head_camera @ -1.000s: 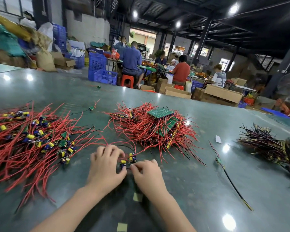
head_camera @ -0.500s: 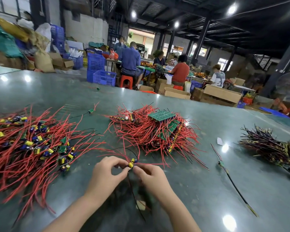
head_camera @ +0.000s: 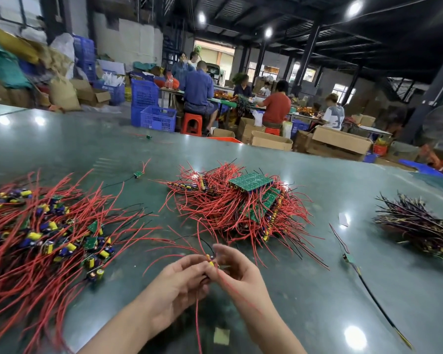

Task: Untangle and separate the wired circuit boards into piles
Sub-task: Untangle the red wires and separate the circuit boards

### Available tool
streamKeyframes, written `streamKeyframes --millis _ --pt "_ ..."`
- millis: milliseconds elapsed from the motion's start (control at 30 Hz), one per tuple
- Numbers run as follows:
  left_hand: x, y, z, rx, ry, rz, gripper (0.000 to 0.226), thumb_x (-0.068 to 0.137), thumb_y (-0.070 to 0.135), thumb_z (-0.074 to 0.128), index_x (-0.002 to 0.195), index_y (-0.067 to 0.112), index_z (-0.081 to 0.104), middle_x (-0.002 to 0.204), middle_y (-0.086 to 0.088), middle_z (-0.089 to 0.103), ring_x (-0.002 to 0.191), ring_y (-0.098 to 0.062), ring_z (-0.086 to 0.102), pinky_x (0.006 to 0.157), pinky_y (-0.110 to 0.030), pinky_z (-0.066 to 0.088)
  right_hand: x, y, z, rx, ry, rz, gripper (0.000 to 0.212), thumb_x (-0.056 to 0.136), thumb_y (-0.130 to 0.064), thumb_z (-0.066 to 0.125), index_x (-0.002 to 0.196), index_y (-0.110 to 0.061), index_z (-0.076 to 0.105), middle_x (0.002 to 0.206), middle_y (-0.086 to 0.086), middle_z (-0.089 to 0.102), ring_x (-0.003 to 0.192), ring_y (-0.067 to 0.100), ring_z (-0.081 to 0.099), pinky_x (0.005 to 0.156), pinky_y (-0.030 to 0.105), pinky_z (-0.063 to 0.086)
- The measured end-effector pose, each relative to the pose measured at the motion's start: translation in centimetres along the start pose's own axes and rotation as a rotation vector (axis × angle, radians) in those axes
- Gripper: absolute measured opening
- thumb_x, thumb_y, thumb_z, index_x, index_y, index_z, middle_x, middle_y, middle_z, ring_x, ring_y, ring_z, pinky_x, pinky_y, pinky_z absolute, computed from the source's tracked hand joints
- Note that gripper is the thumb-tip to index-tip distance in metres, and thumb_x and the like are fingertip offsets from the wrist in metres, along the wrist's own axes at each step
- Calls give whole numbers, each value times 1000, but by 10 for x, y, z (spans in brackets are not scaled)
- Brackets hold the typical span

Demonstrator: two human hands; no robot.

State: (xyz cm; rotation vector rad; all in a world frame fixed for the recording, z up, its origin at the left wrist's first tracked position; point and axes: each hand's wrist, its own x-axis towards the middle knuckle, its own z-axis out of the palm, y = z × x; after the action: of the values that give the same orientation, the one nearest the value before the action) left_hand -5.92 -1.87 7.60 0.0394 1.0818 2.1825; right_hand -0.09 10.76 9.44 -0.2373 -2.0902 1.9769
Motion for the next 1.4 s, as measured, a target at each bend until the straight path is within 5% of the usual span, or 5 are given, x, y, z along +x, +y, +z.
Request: streamKeyframes --millis 200,667,800,933,1400 --pt "2 2 -3 85 -68 9 17 66 9 68 79 3 77 80 -11 73 61 -10 67 49 -17 52 -3 0 -3 -48 -49 30 29 77 -13 75 104 -24 70 104 15 69 84 15 57 85 32 50" --pt "3 0 -7 108 -174 16 35 73 2 63 107 -3 65 94 -18 67 75 -20 69 66 -28 59 -3 0 -1 -268 202 -332 22 73 4 73 70 -17 72 72 -3 71 72 3 66 69 13 48" --pt "0 -1 -3 257 -145 4 28 76 16 62 99 1 63 84 -9 67 57 -12 60 42 -18 46 -4 3 3 -301 223 -408 19 69 8 75 70 -10 72 72 -1 70 70 4 66 69 16 52" --pt "-1 1 -1 257 -144 -7 17 82 17 56 91 3 55 71 -3 60 44 -5 34 30 -11 22 -5 1 4 -186 236 -328 16 70 10 74 71 -6 71 69 6 70 66 15 67 66 22 53" --pt "-2 2 3 380 -64 102 20 77 30 61 72 19 45 55 8 28 39 -2 19 34 -6 12 -6 -9 1 132 162 -64 13 75 0 70 69 -11 72 66 12 69 60 14 63 59 22 51"
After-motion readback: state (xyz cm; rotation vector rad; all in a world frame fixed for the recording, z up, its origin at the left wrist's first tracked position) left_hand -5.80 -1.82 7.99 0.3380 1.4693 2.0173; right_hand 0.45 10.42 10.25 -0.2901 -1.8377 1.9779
